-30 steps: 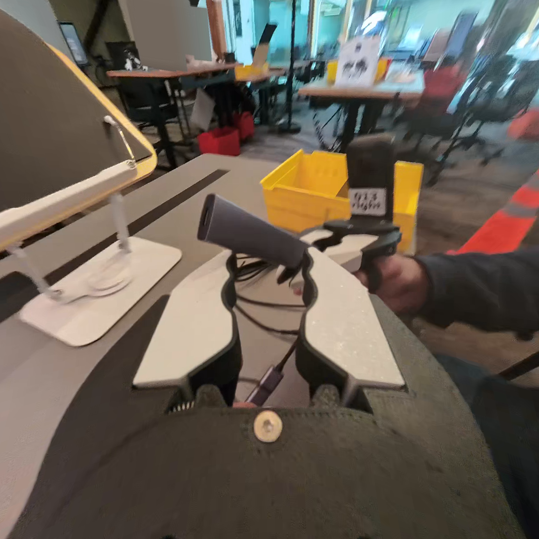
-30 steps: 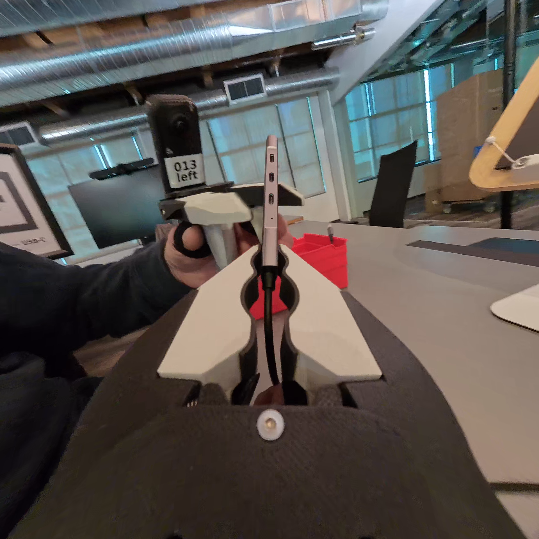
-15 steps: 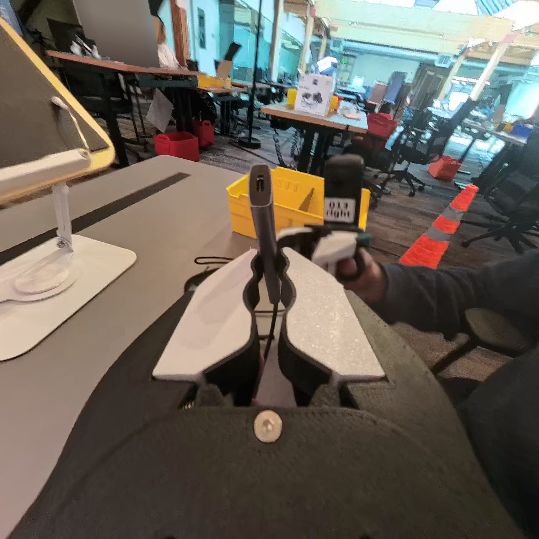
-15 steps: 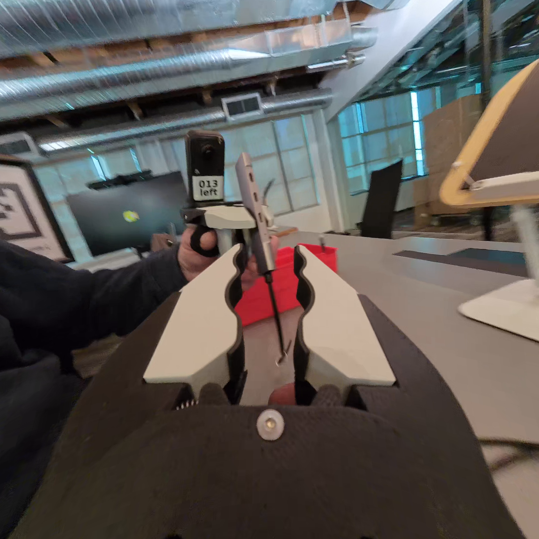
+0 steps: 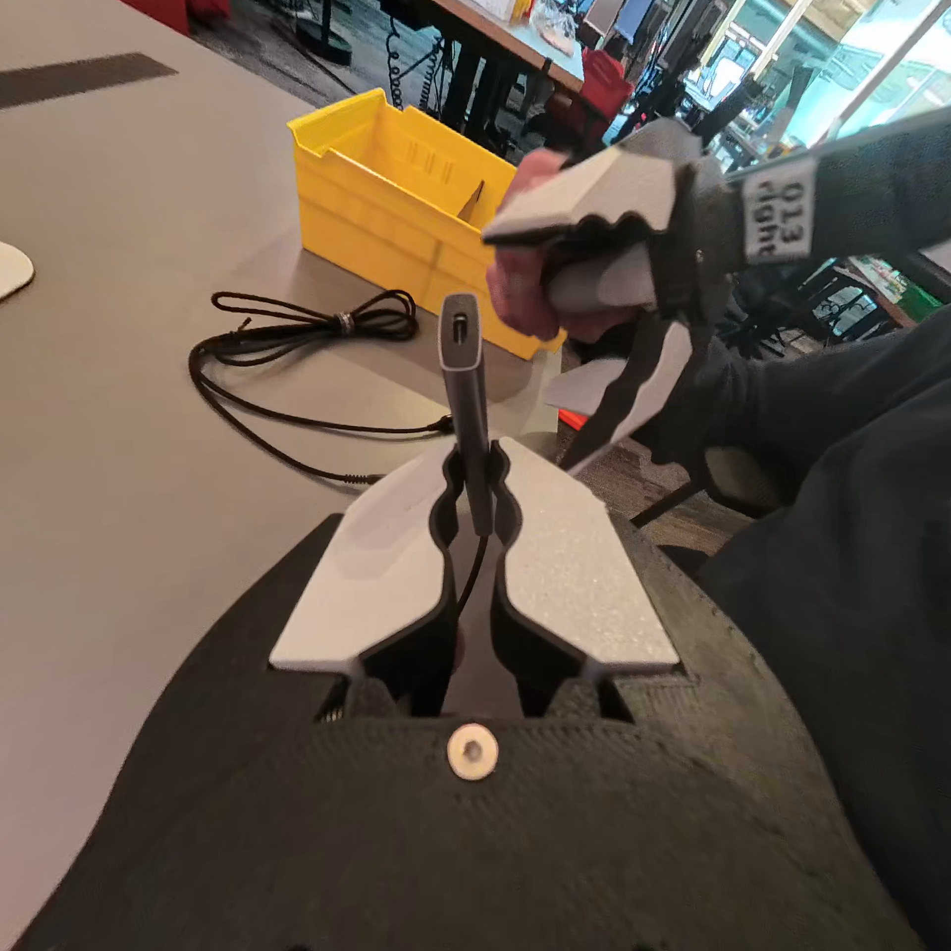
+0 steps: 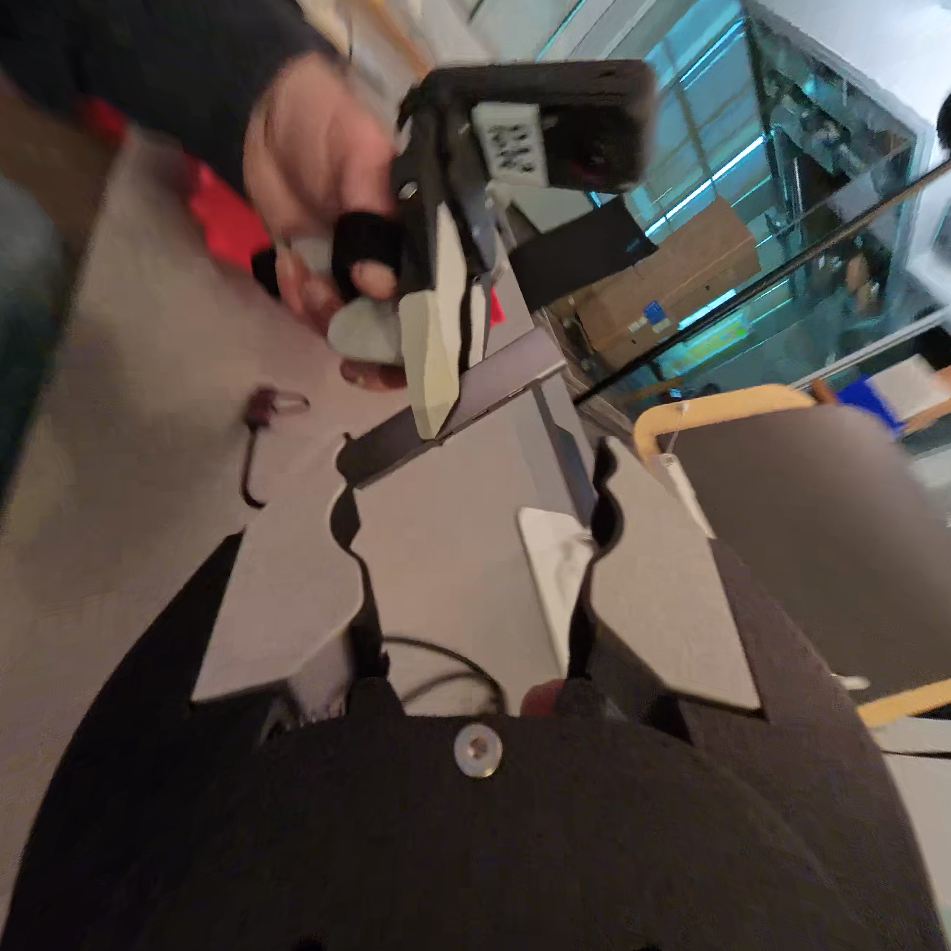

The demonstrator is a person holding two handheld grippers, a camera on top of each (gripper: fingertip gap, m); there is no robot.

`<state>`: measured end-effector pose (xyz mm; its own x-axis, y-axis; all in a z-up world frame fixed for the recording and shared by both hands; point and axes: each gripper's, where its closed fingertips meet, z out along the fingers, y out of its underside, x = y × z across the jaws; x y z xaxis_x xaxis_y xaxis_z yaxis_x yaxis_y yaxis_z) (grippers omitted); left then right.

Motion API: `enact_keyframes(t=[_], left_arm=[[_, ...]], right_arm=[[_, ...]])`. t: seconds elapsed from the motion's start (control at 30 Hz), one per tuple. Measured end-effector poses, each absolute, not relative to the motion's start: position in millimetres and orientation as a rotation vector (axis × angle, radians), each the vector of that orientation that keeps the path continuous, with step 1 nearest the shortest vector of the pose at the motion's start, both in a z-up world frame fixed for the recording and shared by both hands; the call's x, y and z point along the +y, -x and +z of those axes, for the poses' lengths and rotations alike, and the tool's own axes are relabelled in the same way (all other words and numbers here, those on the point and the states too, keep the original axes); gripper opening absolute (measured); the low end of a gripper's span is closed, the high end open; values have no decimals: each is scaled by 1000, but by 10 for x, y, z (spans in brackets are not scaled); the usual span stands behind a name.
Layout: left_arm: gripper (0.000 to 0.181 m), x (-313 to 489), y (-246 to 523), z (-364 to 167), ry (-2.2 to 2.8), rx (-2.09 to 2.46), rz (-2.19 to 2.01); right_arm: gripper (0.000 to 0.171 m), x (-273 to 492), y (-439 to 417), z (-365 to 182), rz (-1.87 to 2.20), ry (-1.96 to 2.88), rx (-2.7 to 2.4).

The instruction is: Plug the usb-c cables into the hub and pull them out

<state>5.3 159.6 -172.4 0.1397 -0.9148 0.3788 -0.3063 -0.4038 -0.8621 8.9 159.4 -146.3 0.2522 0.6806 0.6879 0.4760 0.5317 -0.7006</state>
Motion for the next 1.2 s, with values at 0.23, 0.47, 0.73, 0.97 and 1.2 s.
enact_keyframes(t=[0.23, 0.47, 0.73, 0.97, 1.2], left_arm=[[9, 1612, -33, -1809, 1911, 1136, -1302], [9, 1604, -61, -1933, 1975, 1096, -1310], [9, 1566, -87, -2068, 2049, 1124, -1296], [9, 1543, -137, -2133, 2073, 1127, -1277], [10, 1589, -152, -2098, 2021, 1089, -1283]], right_arm=[[120, 1727, 37, -1847, -358, 964, -1743], [136, 1894, 124, -2075, -493, 1065, -1742], [138, 1912, 126, -2121, -573, 989, -1772], [124, 1916, 157, -2193, -602, 953, -1775], [124, 1931, 155, -2188, -447, 1051, -1727]])
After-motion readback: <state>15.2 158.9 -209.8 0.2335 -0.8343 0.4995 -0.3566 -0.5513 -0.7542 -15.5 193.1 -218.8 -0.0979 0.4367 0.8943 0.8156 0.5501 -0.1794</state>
